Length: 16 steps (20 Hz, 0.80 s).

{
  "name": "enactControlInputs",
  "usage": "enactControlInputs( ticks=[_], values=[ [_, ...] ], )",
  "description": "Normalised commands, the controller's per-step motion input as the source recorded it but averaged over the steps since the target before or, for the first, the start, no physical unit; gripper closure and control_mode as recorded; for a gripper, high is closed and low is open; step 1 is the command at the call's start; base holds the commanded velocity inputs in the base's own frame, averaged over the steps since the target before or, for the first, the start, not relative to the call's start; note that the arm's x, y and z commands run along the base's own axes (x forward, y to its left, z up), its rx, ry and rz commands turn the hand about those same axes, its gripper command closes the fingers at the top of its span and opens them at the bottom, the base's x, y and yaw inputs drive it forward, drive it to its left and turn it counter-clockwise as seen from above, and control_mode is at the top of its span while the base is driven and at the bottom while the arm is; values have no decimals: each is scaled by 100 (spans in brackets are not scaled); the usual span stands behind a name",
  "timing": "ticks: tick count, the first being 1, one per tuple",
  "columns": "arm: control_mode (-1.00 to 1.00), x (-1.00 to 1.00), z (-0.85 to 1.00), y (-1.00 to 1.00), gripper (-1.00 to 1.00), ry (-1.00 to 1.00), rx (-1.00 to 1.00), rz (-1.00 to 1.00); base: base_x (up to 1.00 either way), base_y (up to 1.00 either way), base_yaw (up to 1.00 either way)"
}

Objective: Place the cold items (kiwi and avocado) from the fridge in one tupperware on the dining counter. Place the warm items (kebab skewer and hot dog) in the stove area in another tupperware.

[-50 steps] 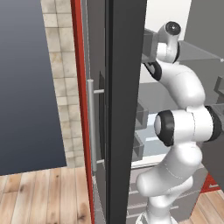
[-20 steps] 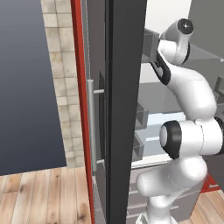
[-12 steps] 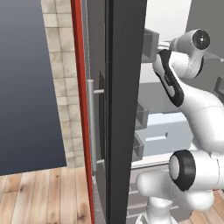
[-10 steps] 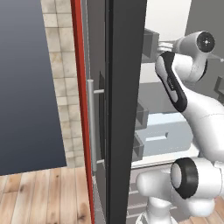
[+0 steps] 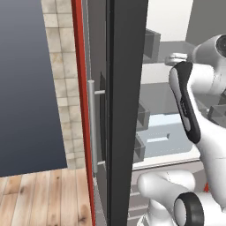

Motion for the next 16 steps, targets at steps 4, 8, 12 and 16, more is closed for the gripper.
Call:
enactControlInputs(
  ticks=[4, 8, 12, 16],
  values=[
    [-100, -100, -14, 0, 100, 29, 0, 0, 0, 0, 0],
    [-100, -100, -43, 2, 100, 28, 0, 0, 0, 0, 0],
    [-100, -95, -71, 7, 100, 19, 0, 0, 0, 0, 0],
    [-100, -63, -55, 15, 100, 13, 0, 0, 0, 0, 0]
  ],
)
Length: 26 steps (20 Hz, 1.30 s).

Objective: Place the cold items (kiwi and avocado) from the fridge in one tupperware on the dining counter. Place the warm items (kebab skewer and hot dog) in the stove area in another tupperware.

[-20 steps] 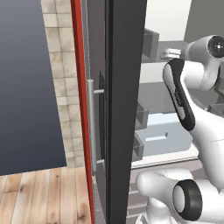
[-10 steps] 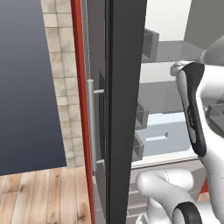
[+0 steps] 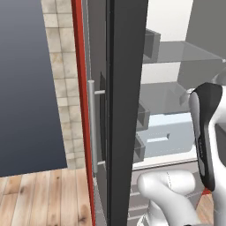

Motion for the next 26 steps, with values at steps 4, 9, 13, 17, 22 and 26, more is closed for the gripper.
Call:
enactControlInputs(
  ticks=[4, 9, 13, 17, 22, 26],
  values=[
    [-100, -19, -52, 12, 100, 9, 0, 0, 0, 0, 0],
    [-100, -6, -36, 1, 100, 2, 1, 0, 0, 0, 0],
    [-100, -3, -24, 13, 100, 1, 3, 2, 0, 0, 0],
    [-100, 0, 0, 0, 100, 0, 0, 0, 0, 0, 0],
    [100, 0, 0, 0, 100, 0, 0, 0, 0, 0, 0],
    [100, 0, 0, 0, 100, 0, 0, 0, -7, -3, 9]
  ],
)
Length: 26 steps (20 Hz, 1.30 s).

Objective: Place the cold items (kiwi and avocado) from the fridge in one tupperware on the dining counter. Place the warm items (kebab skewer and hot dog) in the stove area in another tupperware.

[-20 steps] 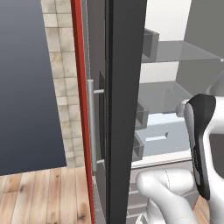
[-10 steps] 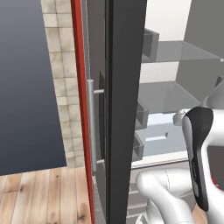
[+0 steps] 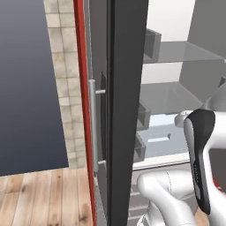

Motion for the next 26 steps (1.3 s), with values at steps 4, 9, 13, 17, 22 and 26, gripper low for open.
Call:
enactControlInputs(
  ticks=[4, 9, 13, 17, 22, 26],
  values=[
    [100, 0, 0, 0, 100, 0, 0, 0, -46, -35, 19],
    [100, 0, 0, 0, 100, 0, 0, 0, -14, -17, 40],
    [100, 0, 0, 0, 100, 0, 0, 0, -28, -23, 38],
    [100, 0, 0, 0, 100, 0, 0, 0, -63, -13, 35],
    [100, 0, 0, 0, 100, 0, 0, 0, -75, -15, 44],
    [100, 0, 0, 0, 100, 0, 0, 0, -36, 0, 59]
  ],
)
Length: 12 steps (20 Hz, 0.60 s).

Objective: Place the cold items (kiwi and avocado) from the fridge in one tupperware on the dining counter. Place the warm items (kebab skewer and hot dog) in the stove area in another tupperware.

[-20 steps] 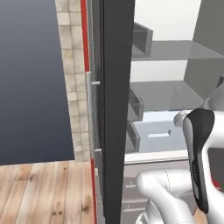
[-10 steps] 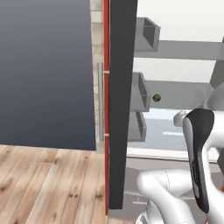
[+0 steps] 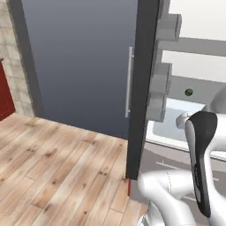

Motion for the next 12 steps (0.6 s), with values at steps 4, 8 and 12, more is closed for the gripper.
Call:
enactControlInputs(
  ticks=[4, 8, 12],
  values=[
    [100, 0, 0, 0, 100, 0, 0, 0, -45, 10, 66],
    [100, 0, 0, 0, 100, 0, 0, 0, -85, 21, 71],
    [100, 0, 0, 0, 100, 0, 0, 0, -74, 37, 73]
  ],
)
